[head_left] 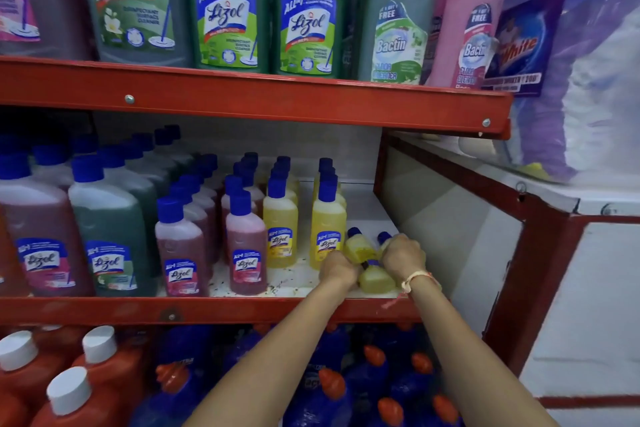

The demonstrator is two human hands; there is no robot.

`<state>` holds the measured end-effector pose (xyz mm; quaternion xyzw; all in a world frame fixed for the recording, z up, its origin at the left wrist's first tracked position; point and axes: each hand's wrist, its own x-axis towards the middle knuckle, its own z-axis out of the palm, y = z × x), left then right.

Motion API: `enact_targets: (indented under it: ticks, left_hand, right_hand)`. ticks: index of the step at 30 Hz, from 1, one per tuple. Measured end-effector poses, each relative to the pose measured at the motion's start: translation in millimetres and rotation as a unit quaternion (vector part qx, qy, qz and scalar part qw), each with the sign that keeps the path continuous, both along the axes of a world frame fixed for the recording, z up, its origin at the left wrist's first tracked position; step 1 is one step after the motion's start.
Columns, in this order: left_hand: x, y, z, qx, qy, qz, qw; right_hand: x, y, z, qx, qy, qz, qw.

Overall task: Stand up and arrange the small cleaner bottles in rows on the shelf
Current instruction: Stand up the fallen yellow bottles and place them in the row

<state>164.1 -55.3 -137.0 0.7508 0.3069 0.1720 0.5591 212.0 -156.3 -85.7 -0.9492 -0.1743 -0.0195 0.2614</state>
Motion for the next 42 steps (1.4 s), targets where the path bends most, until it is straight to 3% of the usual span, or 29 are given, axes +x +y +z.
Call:
enact_targets:
  ticks: [6, 10, 15, 18, 22, 28, 32, 39, 42]
  left_hand:
    - [9.1, 10.4, -0.5, -0.109, -0.023, -0.012, 0.994]
    - [-12.6, -1.3, 10.7, -0.119, -0.077, -0.019, 0.99]
    - [-38.2, -3.9, 16.7, -0.049, -0.125, -0.036, 0.99]
    - [-53.7, 3.0, 15.2, -0.024, -0.145, -0.025, 0.989]
    - [-69.8, 16.2, 11.5, -0.006, -0.166, 0.009, 0.986]
    - [-93.8, 35.0, 7.9, -0.02, -0.203, 0.046, 0.978]
    - [-106.1, 38.9, 5.7, 0.046, -0.191, 0.036, 0.98]
    - [-109.7, 44.5, 0.2, 0.057, -0.188, 0.024, 0.98]
    - [-113.3, 45.6, -1.0, 0.003, -0.19, 0.021, 0.982]
  right_hand:
    - [25.6, -6.8, -3.5, -0.024, 0.091, 0.03, 0.995]
    - [30.1, -18.2, -5.7, 0.159, 0.208, 0.06, 0.963]
    - [6.1, -26.8, -2.6, 0.263, 0.277, 0.115, 0.917]
    - [-1.6, -21.3, -8.6, 0.32, 0.252, 0.119, 0.905]
    - [-13.3, -4.6, -19.2, 0.314, 0.17, 0.134, 0.924]
    - [-34.4, 22.9, -27.6, 0.326, 0.121, 0.176, 0.921]
    - [-38.8, 32.1, -32.1, 0.317, 0.093, 0.186, 0.925]
    - [-62.3, 34.8, -41.7, 0.334, 0.037, 0.105, 0.936]
    - [-75.3, 40.3, -38.3, 0.316, 0.003, 0.089, 0.945]
